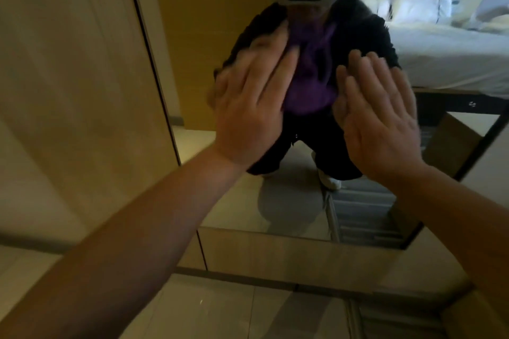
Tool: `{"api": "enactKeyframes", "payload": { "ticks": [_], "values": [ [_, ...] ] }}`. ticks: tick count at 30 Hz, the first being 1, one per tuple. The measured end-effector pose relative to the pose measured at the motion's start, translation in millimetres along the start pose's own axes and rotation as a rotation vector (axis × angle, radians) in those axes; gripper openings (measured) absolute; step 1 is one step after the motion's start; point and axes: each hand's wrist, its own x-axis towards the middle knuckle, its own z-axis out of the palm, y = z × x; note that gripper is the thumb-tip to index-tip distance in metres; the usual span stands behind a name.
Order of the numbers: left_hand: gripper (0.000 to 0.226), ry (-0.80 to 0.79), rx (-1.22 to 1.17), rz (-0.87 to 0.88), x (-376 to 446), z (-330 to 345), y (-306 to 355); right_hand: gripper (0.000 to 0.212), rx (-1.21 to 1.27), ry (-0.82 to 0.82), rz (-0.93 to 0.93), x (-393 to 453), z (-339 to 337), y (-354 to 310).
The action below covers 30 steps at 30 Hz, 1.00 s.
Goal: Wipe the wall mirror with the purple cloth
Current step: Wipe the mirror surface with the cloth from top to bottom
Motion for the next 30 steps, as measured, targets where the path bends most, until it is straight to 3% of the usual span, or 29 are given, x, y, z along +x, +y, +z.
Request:
{"api": "enactKeyframes", "payload": {
  "ticks": [4,9,13,17,22,27,30],
  "values": [
    [0.039,-0.045,0.099,0.116,41.8,33.3,6.5,0.051,-0.045,0.050,0.043,-6.9,-11.2,27.9],
    [0.051,-0.138,0.098,0.224,-49.2,49.7,29.6,0.052,-0.115,0.073,0.004,-14.8,3.6,43.6],
    [0.051,-0.410,0.070,0.414,-180.9,34.6,39.0,0.053,-0.145,0.148,0.004,-16.3,14.8,44.8],
    [0.066,-0.725,0.121,0.571,-287.8,17.9,42.3,0.054,-0.155,0.214,-0.018,-19.1,21.4,47.5],
    [0.068,-0.854,0.026,0.519,-315.3,10.2,53.1,0.051,-0.177,0.202,-0.005,-16.9,20.0,48.9],
    [0.052,-0.973,-0.082,0.435,-275.7,-0.5,62.6,0.053,-0.177,0.106,0.017,-14.2,11.5,45.1],
    [0.041,-0.803,-0.196,0.219,-210.9,3.4,68.4,0.050,-0.169,0.072,0.030,-12.9,6.1,43.4]
  ]
}}
